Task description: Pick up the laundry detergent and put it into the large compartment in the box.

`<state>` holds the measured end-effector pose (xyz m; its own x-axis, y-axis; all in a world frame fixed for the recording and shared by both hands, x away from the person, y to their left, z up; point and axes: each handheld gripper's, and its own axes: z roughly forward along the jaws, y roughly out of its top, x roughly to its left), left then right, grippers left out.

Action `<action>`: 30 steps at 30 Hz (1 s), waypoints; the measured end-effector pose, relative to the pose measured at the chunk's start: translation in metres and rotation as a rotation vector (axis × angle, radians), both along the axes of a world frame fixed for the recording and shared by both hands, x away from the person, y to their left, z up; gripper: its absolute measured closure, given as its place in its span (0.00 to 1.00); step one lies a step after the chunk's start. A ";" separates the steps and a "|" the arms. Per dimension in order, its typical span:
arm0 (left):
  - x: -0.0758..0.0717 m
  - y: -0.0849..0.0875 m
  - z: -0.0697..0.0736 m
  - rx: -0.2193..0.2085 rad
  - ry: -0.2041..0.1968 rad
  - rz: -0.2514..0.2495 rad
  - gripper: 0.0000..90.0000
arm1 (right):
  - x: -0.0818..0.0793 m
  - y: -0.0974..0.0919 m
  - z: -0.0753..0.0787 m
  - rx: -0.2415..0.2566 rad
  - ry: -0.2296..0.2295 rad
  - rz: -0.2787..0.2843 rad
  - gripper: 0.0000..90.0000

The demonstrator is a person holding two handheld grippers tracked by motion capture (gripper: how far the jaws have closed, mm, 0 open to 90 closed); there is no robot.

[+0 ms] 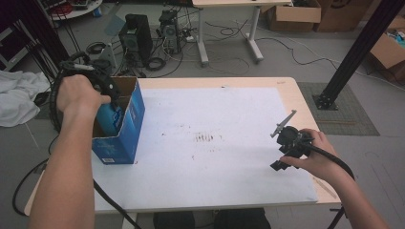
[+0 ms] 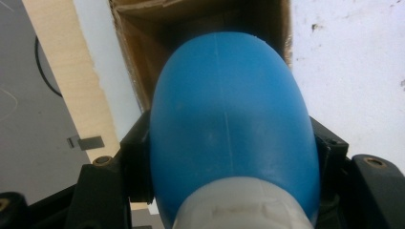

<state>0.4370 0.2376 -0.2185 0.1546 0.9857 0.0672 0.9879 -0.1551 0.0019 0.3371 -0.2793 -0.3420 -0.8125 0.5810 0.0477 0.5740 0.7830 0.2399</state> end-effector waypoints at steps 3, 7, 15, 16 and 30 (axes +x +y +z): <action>0.000 0.003 -0.008 -0.003 0.008 0.004 0.41 | 0.000 0.000 -0.001 0.001 0.000 -0.005 0.27; 0.000 0.004 -0.017 -0.002 0.012 0.011 0.41 | 0.001 0.000 -0.002 -0.002 0.003 -0.003 0.27; 0.002 0.003 -0.033 -0.007 0.034 0.009 0.41 | 0.001 0.001 -0.004 -0.005 0.008 0.001 0.26; 0.002 0.003 -0.037 -0.005 0.042 0.011 0.41 | 0.001 0.001 -0.004 -0.004 0.009 0.000 0.27; 0.002 0.006 -0.056 -0.003 0.052 0.011 0.41 | 0.002 0.002 -0.006 -0.006 0.014 -0.001 0.27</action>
